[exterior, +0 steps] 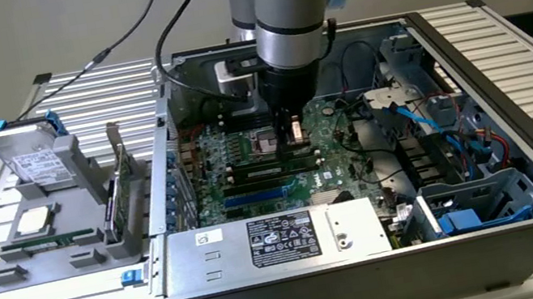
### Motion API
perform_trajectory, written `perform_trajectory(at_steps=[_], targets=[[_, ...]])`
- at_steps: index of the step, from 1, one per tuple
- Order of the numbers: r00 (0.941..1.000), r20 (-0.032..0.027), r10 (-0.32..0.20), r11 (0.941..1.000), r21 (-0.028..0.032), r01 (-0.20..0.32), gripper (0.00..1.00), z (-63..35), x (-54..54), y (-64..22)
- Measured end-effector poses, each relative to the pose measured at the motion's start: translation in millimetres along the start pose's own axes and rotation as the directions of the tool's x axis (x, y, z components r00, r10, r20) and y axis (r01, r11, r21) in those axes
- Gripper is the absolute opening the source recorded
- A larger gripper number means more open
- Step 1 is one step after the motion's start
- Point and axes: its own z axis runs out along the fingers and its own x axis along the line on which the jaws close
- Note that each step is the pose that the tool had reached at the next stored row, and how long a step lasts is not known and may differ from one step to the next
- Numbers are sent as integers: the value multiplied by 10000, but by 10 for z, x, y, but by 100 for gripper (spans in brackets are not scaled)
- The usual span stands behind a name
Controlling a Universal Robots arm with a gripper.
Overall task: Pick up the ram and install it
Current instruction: 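Press down the ram until it locks into place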
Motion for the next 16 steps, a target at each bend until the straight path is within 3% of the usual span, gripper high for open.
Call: perform_trajectory(at_steps=[6,16], targets=[[10000,-16,2,10000,-1,-2,10,9,-6,128],[9999,-100,19,10000,-6,-19,10,22,-15,309]])
